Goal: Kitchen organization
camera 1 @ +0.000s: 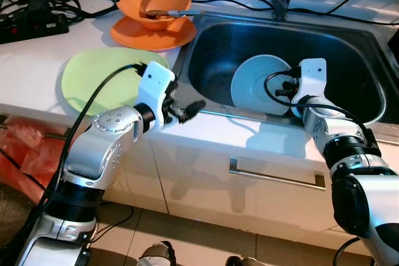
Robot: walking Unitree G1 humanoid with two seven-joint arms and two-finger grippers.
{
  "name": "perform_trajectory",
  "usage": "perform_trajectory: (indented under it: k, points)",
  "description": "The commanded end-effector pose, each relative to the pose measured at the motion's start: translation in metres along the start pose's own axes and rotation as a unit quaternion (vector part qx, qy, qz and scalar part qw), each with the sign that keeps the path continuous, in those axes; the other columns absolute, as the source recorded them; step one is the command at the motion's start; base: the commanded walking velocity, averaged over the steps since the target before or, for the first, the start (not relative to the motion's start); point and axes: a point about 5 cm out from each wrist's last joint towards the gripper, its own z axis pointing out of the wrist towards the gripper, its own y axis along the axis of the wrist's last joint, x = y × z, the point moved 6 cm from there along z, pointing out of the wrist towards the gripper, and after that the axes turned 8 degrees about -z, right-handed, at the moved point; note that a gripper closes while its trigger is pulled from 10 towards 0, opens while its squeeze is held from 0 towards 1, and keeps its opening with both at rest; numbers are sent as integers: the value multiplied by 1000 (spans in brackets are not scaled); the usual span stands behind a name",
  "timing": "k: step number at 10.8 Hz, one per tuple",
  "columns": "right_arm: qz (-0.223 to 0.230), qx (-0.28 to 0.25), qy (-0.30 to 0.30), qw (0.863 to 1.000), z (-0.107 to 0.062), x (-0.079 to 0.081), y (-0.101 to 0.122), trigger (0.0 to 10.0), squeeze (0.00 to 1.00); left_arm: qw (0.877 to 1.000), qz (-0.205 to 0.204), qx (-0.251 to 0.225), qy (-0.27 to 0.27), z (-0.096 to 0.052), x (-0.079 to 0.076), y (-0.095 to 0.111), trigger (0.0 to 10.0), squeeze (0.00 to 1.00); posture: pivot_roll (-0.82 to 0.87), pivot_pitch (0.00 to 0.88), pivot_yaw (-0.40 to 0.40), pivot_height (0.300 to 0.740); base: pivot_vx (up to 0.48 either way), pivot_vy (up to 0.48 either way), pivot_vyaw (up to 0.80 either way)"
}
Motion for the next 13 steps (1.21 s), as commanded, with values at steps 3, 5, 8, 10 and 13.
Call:
perform_trajectory:
  k: [3, 5, 8, 10, 13]
  points:
    - [-23, 50, 21, 998, -3, 16, -40, 0, 0, 1000, 4, -13, -14, 2, -7, 16, 10000, 0, 258, 176, 30, 740, 0, 0, 0]
    - [-33, 47, 21, 998, -3, 15, -41, 0, 0, 1000, 0, -19, -14, 3, -8, 20, 10000, 0, 256, 175, 22, 740, 0, 0, 0]
    - [-29, 43, 18, 998, -3, 14, -41, 10000, 600, 1000, -11, -18, -23, 7, -12, 21, 10000, 0, 241, 170, 19, 740, 0, 0, 0]
    - [-27, 48, 21, 998, -4, 16, -45, 10000, 753, 999, -11, -19, -23, 9, -12, 21, 10000, 0, 242, 168, 15, 740, 0, 0, 0]
    - [-21, 50, 30, 998, -4, 21, -48, 10000, 1000, 1000, -16, -20, -14, 6, -8, 20, 10000, 0, 242, 172, 12, 740, 0, 0, 0]
